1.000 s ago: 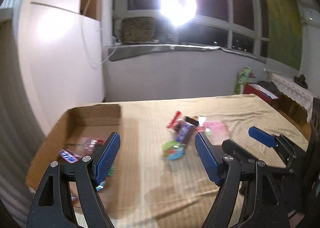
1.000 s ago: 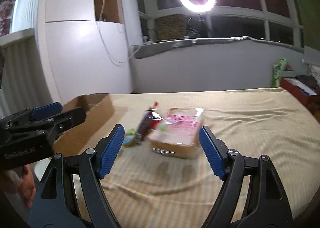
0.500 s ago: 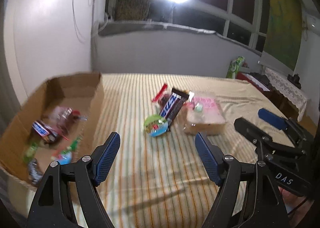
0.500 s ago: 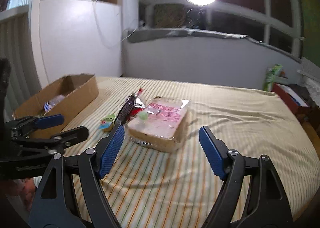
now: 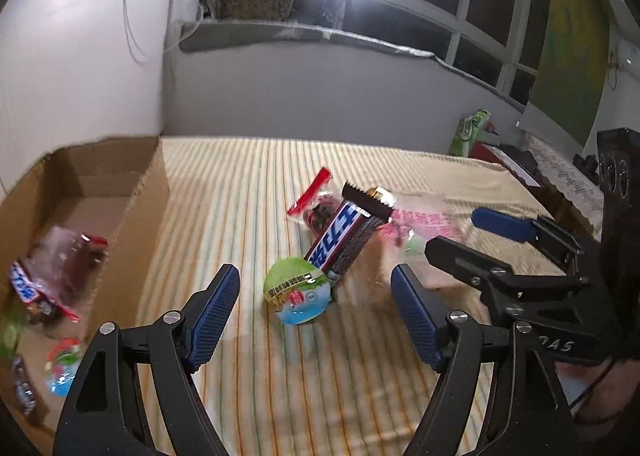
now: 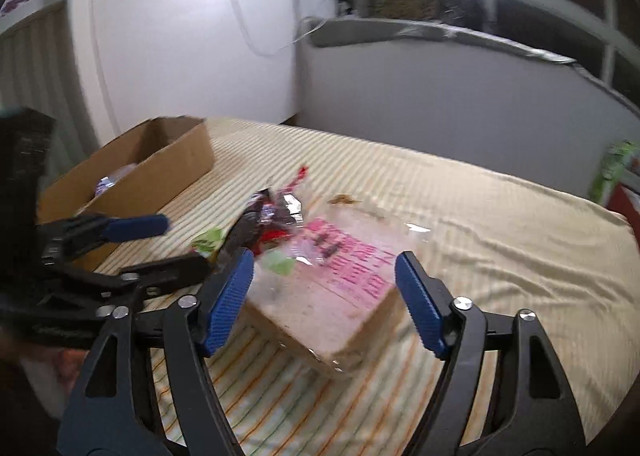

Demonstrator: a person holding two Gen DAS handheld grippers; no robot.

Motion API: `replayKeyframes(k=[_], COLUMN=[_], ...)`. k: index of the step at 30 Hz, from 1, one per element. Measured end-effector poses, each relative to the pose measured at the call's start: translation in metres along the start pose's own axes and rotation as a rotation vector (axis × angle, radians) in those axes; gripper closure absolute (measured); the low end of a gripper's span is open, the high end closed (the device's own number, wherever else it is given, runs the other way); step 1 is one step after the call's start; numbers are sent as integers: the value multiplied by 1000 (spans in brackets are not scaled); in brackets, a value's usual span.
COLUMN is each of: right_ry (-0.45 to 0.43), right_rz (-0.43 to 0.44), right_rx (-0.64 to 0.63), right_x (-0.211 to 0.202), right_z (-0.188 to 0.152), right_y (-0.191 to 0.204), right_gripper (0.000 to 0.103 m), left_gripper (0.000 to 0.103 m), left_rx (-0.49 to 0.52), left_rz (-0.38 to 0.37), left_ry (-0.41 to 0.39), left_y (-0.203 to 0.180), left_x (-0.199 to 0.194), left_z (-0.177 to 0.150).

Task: Organize snacks
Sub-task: 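Grasp the green-lidded jelly cup with the left tool while the right tool grasps a small green candy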

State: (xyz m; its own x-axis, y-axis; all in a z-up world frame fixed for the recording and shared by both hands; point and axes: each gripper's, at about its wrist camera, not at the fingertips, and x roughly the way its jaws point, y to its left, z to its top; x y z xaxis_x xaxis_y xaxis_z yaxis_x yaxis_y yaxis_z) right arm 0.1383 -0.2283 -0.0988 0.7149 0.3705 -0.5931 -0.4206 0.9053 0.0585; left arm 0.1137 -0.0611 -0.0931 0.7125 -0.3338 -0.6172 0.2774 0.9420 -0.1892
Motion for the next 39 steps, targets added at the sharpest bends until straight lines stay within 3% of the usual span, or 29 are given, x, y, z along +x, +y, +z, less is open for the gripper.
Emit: replayKeyframes(k=[4,7,10,12,14,30,39], right_ry=[37,49,54,55,56,14,-33], right_rz=[61,69,76,74,80,42,-25], right_rx=[-74,-77,-79,-84,-85,-61,59], right_x=[12,16,18,19,20,13,-28], right_z=[7,10,10,8,7,2,-26], right_y=[8,9,11,14,14,12,22], right_gripper=[33,54,64,73,74,75,75], left_gripper=[25,28,30,47,63,67,68], left_rx=[-89,-115,-133,-122,-108,-124,-77], left_rz=[-19,-17,-30,-26,-9,-48,-31], left_ry=[88,102,97,87,96,64,-9], left_y=[15,18,20,18,16,27,20], left_x=[18,21,22,20,22,19,4], left_z=[-5,-4,-5,-8,-11,-15,-19])
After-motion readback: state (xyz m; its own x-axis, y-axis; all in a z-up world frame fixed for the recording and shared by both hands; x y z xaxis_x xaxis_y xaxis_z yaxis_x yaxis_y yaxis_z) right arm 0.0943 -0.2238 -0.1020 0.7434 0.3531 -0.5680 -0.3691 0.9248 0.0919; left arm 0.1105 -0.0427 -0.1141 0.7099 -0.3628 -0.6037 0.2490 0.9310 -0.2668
